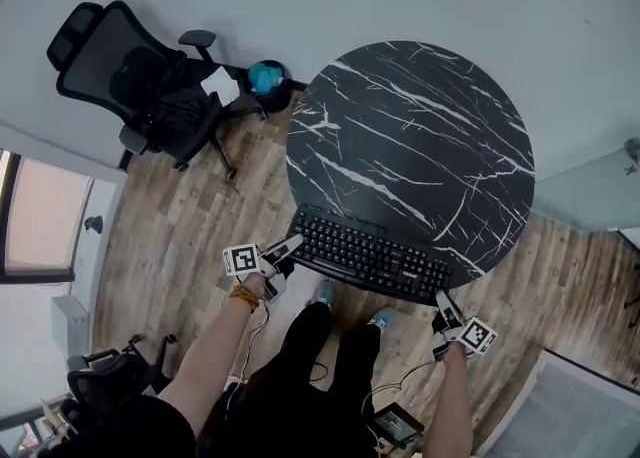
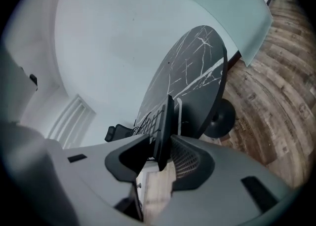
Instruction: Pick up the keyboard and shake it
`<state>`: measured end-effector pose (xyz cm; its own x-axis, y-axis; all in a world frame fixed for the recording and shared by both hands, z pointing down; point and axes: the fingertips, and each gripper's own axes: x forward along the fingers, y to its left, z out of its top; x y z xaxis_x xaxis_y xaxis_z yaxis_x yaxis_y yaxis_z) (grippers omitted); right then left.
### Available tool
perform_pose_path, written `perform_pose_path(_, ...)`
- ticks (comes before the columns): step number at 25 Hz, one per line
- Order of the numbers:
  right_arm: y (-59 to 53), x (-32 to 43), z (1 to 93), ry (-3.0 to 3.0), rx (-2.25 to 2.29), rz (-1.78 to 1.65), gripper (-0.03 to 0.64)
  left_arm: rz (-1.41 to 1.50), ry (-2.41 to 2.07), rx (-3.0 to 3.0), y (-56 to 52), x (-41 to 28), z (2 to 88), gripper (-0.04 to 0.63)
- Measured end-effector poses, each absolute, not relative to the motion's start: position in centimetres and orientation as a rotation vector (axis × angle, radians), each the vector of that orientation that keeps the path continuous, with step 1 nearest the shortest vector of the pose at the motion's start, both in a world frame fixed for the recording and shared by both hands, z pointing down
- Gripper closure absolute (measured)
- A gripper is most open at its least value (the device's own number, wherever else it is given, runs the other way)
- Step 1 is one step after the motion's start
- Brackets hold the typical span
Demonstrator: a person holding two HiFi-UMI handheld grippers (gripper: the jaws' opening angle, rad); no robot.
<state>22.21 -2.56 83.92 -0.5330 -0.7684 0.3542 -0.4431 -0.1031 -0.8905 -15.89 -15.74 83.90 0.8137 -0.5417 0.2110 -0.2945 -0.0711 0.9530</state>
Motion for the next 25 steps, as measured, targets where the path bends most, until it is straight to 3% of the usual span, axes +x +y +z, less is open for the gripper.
perform_pose_path(9, -3.7, 22.8, 78.3, 2.132, -1.343, -1.468, 0.479, -0.255, -0.536, 1.852, -17.2, -15.4, 76.4, 0.479)
perform_pose_path(18, -6.1, 22.7, 62.7, 2.321, -0.989, -1.055, 0.474, -0.438, -0.341, 1.964, -20.2, -15.2, 65.1, 0.486)
perform_pose_path(23, -7.3, 23.7, 57.1, 2.438, -0.856, -1.014, 0.440, -0.506, -0.140, 2.077, -20.3, -14.3, 59.3, 0.503)
perform_pose_path(25, -7.3, 24.0, 56.5, 2.485, -0.833, -1.025, 0.488, -0.497, -0.081, 2.126, -19.8, -14.2, 58.1, 0.508)
